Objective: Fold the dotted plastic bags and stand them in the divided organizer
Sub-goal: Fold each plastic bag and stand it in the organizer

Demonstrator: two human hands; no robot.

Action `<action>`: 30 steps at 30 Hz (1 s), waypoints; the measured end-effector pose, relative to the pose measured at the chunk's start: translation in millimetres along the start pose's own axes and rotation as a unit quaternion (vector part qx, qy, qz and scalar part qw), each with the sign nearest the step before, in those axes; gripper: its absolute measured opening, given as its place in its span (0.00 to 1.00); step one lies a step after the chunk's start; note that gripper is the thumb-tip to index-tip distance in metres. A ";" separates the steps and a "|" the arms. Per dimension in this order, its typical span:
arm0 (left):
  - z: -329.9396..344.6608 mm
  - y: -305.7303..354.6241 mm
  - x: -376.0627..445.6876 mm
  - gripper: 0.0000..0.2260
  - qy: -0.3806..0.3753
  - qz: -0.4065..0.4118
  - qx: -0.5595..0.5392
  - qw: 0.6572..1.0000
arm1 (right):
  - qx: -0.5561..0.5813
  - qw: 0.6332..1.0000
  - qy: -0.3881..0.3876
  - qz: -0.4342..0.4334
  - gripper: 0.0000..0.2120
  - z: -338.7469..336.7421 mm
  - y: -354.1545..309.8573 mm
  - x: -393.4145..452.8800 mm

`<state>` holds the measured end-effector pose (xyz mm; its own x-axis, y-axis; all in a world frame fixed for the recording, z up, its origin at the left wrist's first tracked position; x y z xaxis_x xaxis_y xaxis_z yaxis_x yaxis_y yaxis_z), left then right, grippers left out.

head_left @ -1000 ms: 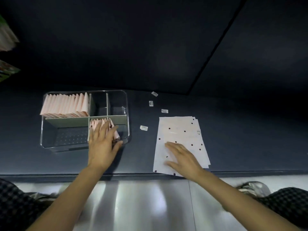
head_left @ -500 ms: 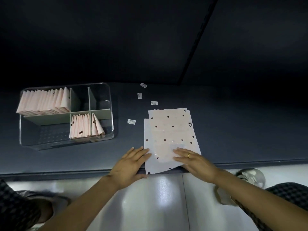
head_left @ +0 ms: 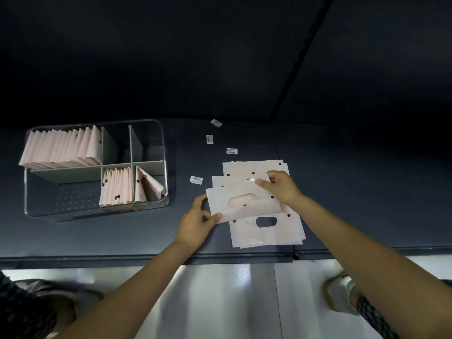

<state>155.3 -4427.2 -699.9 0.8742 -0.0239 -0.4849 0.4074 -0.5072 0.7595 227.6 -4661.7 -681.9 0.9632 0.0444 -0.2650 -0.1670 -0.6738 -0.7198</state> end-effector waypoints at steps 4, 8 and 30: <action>-1.6 8.2 -1.4 0.26 0.090 0.006 0.031 0.995 | -0.048 0.998 0.035 0.038 0.24 0.3 5.9 11.2; 8.3 36.3 -18.3 0.24 0.179 0.166 0.193 0.950 | -0.064 0.996 0.044 0.052 0.23 -0.1 8.3 13.8; 70.0 11.4 -1.9 0.36 -0.017 0.228 0.524 0.820 | -0.280 0.930 0.015 -0.237 0.25 38.9 -37.2 -54.7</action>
<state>139.8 -4493.2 -720.7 0.8578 -0.4316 -0.2791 -0.4261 -0.9008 0.0834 172.9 -4610.4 -665.6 0.9079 0.4187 0.0209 0.4049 -0.8629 -0.3023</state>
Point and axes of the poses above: each hand's wrist, its own x-axis towards the middle knuckle, its own z-axis out of the palm, y = z × x, the point moved 6 cm from there along x, towards the middle knuckle, and after that the axes turned 9 degrees about -z, right-handed, at the moved point
